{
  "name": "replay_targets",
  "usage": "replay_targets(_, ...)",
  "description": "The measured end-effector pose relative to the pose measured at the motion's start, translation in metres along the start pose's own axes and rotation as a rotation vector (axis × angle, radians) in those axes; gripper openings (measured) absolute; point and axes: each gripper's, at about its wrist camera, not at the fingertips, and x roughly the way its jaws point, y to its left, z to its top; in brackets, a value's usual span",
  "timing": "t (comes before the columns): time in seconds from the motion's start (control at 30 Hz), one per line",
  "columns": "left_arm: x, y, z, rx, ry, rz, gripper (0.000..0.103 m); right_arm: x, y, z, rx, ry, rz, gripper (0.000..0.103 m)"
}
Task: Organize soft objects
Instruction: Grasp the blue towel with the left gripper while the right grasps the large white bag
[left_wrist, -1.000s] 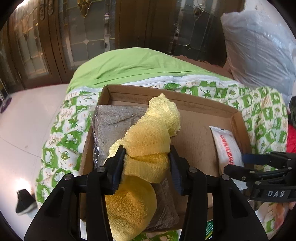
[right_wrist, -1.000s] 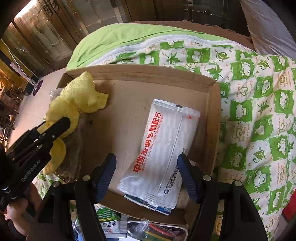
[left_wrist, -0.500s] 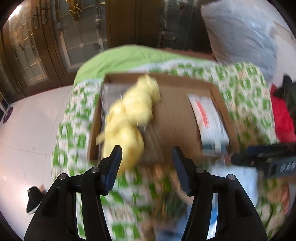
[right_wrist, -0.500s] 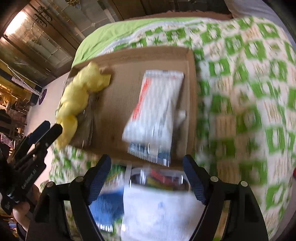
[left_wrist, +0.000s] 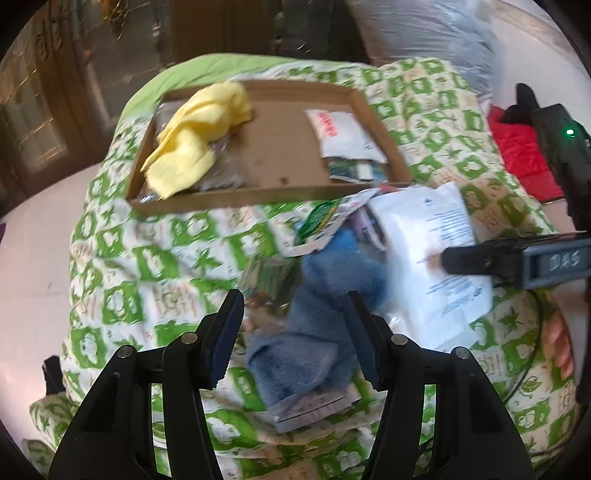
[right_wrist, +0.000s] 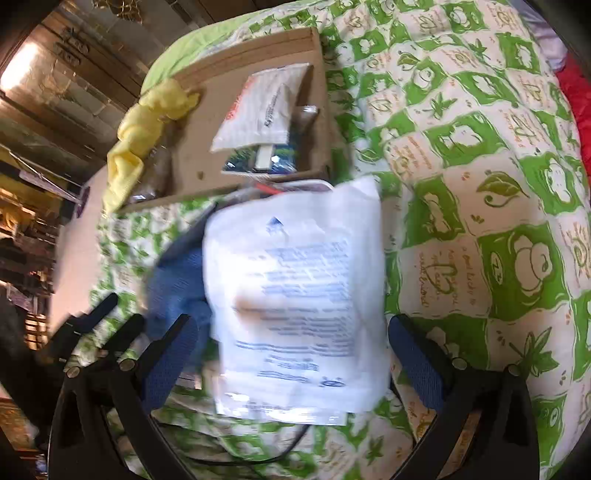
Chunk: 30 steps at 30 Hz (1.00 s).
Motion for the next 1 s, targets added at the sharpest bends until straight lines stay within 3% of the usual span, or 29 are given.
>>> replay_targets(0.3, 0.015, -0.014, 0.008, 0.025, -0.003, -0.009, 0.056, 0.025, 0.022, 0.005, -0.05, 0.012, -0.078, 0.103)
replay_targets(0.57, 0.055, -0.029, -0.001, 0.083, 0.107, 0.003, 0.053, 0.037, 0.025, 0.002, -0.076, -0.036, -0.153, 0.1)
replay_targets(0.67, 0.05, -0.031, -0.003, 0.091, 0.092, -0.003, 0.045, 0.033, 0.026, -0.005, -0.113, -0.062, -0.174, 0.091)
replay_targets(0.83, 0.042, -0.032, -0.008, 0.084, 0.097, -0.027, 0.044, 0.028, 0.028, -0.014, -0.128, -0.081, -0.135, 0.066)
replay_targets(1.0, 0.032, -0.028, -0.008, 0.053, 0.094, -0.058, 0.044, 0.01, 0.023, -0.025, -0.116, -0.098, -0.096, 0.056)
